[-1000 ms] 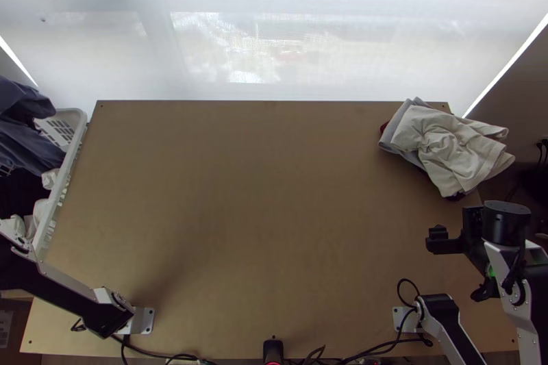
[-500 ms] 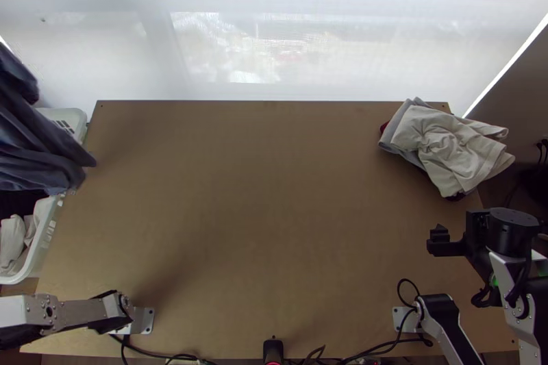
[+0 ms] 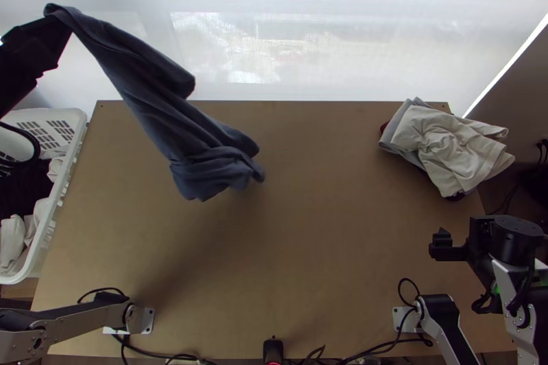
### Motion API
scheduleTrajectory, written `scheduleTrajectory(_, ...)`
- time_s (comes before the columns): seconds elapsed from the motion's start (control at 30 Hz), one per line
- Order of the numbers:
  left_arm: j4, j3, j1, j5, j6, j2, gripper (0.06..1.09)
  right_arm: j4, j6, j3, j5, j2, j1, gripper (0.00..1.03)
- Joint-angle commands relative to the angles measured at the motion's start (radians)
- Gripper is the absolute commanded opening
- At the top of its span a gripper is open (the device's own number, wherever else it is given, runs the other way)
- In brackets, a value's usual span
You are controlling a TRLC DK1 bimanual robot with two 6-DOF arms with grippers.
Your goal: Fold the t-shirt
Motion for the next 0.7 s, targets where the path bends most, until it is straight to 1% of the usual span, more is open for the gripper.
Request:
scheduleTrajectory(0.0,-0.007,0.027,-0.185,0.017,-0.058,-0.006,0.09,-0.002,0.0,-0.001,0.0,-0.01,-0.021,0.98)
scheduleTrajectory(0.07,-0.024,-0.036,-0.216,0.031,-0.056,-0.02,0.09,-0.002,0.0,-0.009,0.0,-0.01,-0.024,0.98)
scheduleTrajectory(0.1,-0.041,-0.088,-0.236,0.057,-0.056,-0.025,0.09,-0.002,-0.001,-0.012,0.0,-0.01,-0.024,0.98)
scheduleTrajectory(0.13,-0.058,-0.162,-0.249,0.081,-0.053,-0.032,0.09,-0.002,-0.001,-0.012,-0.002,-0.01,-0.024,0.98)
scheduleTrajectory(0.2,-0.056,-0.34,-0.268,0.086,-0.03,-0.058,0.09,0.002,-0.004,-0.009,-0.002,-0.006,-0.023,0.98)
scheduleTrajectory(0.3,-0.07,-0.565,-0.291,0.088,0.064,-0.078,0.09,0.008,-0.012,0.007,0.0,0.008,-0.018,0.98)
scheduleTrajectory(0.4,-0.071,-0.729,-0.34,0.088,0.154,-0.101,0.09,0.008,-0.027,0.017,0.0,0.016,-0.012,0.98)
scheduleTrajectory(0.43,-0.071,-0.771,-0.361,0.081,0.18,-0.109,0.09,0.008,-0.03,0.019,0.0,0.017,-0.009,0.98)
scheduleTrajectory(0.5,-0.053,-0.832,-0.392,0.066,0.189,-0.126,0.09,0.008,-0.036,0.021,0.0,0.022,0.0,0.98)
scheduleTrajectory(0.67,-0.008,-0.875,-0.441,0.037,0.188,-0.149,0.09,0.022,-0.055,0.06,0.0,0.082,0.071,0.98)
